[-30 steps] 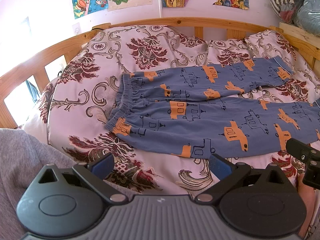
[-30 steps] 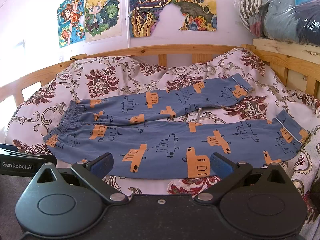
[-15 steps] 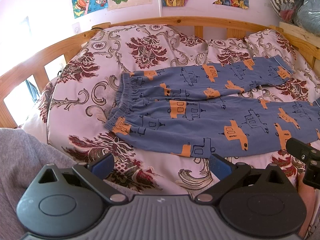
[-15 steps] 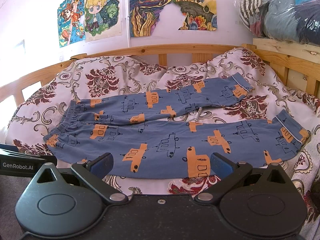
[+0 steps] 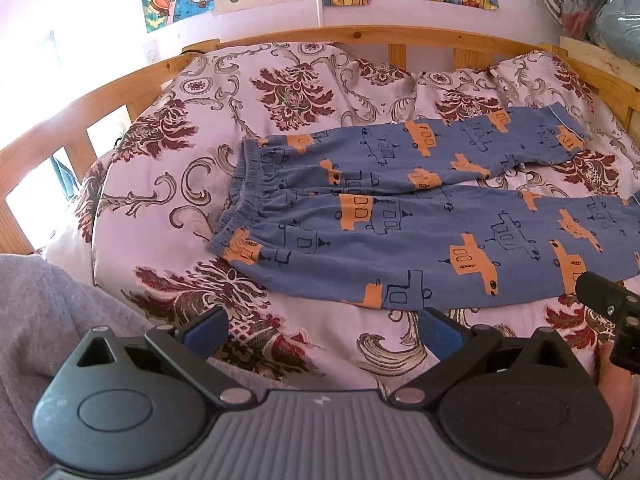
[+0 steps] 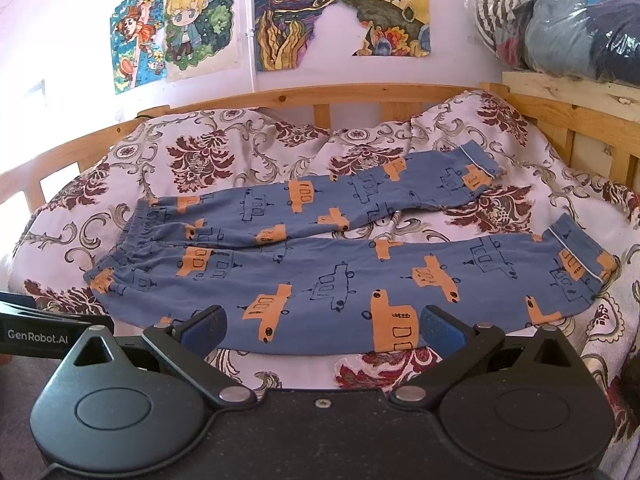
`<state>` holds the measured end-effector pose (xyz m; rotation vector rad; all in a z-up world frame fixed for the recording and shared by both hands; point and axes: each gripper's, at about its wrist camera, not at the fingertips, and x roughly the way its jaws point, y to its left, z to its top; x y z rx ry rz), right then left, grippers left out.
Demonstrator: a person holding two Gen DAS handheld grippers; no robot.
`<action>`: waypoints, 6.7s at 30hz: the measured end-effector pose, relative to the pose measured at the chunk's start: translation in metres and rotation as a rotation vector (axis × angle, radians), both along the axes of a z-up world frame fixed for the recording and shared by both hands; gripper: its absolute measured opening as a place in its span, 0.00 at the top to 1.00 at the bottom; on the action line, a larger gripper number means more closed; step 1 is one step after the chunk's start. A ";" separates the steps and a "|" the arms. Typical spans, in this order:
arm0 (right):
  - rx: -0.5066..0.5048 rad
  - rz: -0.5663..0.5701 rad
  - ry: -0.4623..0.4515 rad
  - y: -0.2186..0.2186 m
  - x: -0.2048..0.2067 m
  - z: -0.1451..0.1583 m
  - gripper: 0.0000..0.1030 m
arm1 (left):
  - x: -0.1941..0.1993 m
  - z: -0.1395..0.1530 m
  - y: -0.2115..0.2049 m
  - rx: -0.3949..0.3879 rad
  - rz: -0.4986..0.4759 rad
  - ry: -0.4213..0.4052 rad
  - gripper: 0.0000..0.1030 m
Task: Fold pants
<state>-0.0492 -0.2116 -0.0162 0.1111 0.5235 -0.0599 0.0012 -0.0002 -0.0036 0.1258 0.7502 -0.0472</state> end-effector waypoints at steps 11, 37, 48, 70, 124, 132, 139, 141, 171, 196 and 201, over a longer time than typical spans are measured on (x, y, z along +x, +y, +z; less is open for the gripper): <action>0.150 -0.034 0.107 -0.034 0.026 0.010 0.01 | 0.064 0.036 0.008 -0.032 -0.067 0.054 0.00; -0.063 0.666 0.283 -0.020 0.344 -0.001 0.01 | 0.367 -0.005 0.076 0.099 -0.683 0.243 0.00; -0.258 0.810 0.314 0.019 0.453 -0.013 0.11 | 0.412 -0.009 0.084 0.015 -0.765 0.368 0.40; -0.392 0.791 0.279 0.008 0.432 0.002 0.99 | 0.403 -0.005 0.065 0.136 -0.633 0.332 1.00; -0.289 0.618 0.254 0.028 0.091 -0.029 0.37 | 0.129 0.003 0.053 0.516 -1.180 0.233 0.22; -0.219 0.338 0.178 -0.015 0.096 -0.006 0.01 | 0.134 0.049 0.009 0.109 -1.024 0.118 0.00; -0.218 -0.062 0.292 -0.079 0.108 -0.016 0.01 | 0.157 0.001 -0.069 -0.213 -0.783 0.206 0.00; -0.116 -0.146 0.307 -0.102 0.109 -0.017 0.01 | 0.158 -0.018 -0.084 -0.258 -0.711 0.239 0.00; -0.055 0.055 0.439 -0.132 0.217 0.029 0.02 | 0.122 -0.069 -0.122 -0.274 -0.880 0.263 0.75; -0.065 -0.140 0.584 -0.092 0.394 -0.009 0.67 | 0.137 -0.072 -0.118 -0.333 -0.856 0.303 0.89; 0.018 -0.177 0.555 -0.105 0.386 -0.005 1.00 | 0.138 -0.073 -0.118 -0.333 -0.857 0.303 0.89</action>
